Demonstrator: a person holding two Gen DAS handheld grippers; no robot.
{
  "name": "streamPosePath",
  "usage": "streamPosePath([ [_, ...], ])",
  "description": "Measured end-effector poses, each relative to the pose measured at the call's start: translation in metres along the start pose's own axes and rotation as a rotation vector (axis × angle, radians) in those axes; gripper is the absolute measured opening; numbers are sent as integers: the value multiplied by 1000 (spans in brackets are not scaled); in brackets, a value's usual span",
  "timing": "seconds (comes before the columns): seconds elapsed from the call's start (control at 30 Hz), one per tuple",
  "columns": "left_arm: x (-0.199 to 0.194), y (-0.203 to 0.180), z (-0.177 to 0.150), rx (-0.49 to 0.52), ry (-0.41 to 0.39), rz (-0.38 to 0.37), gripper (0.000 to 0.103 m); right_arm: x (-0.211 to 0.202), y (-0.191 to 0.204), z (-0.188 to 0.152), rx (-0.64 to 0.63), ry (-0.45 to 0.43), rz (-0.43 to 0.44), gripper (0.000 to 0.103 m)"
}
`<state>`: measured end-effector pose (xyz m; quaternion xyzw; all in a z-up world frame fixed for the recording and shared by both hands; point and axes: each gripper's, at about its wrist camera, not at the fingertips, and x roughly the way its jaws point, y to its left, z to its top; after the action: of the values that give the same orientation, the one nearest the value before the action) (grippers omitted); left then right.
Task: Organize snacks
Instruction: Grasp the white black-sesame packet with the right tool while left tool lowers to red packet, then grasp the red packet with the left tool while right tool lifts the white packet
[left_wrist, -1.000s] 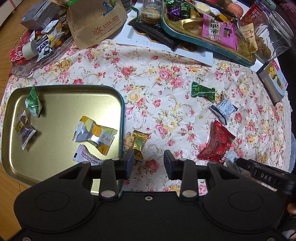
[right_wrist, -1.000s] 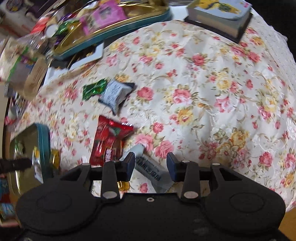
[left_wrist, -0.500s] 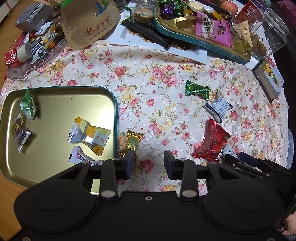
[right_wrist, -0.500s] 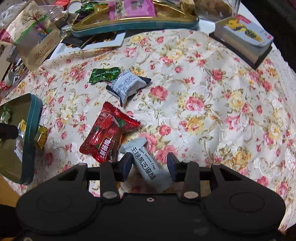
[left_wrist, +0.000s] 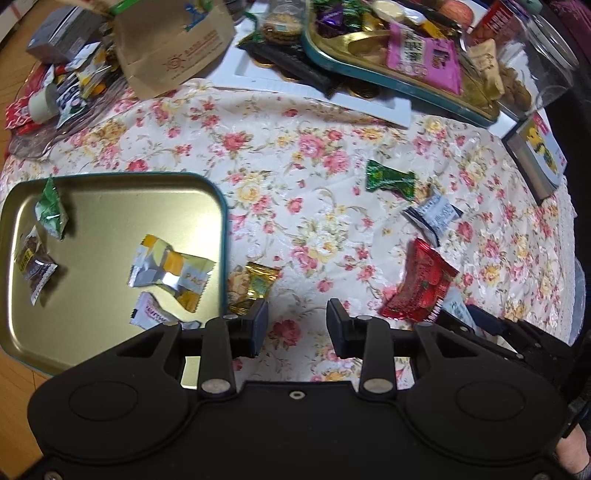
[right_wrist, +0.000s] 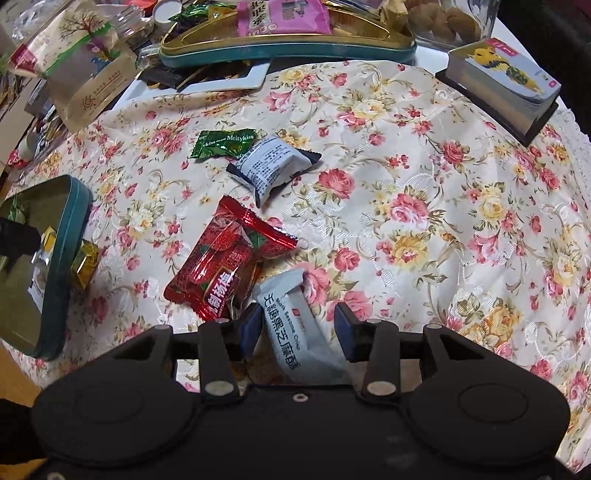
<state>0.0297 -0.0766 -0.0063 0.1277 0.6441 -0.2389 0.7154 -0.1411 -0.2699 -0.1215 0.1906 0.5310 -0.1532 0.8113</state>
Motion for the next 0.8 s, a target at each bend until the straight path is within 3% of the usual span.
streamPosePath([
  [0.23, 2, -22, -1, 46, -5, 6, 45, 1, 10, -3, -102, -22, -62, 39],
  [0.33, 3, -37, -1, 79, -16, 3, 45, 1, 9, -3, -107, -26, -85, 22],
  [0.57, 4, -78, -2, 190, -81, -61, 45, -11, -30, 13, 118, -10, -113, 22],
  [0.8, 20, -114, -4, 260, -123, -100, 45, -52, -64, 31, 376, -98, -86, 22],
])
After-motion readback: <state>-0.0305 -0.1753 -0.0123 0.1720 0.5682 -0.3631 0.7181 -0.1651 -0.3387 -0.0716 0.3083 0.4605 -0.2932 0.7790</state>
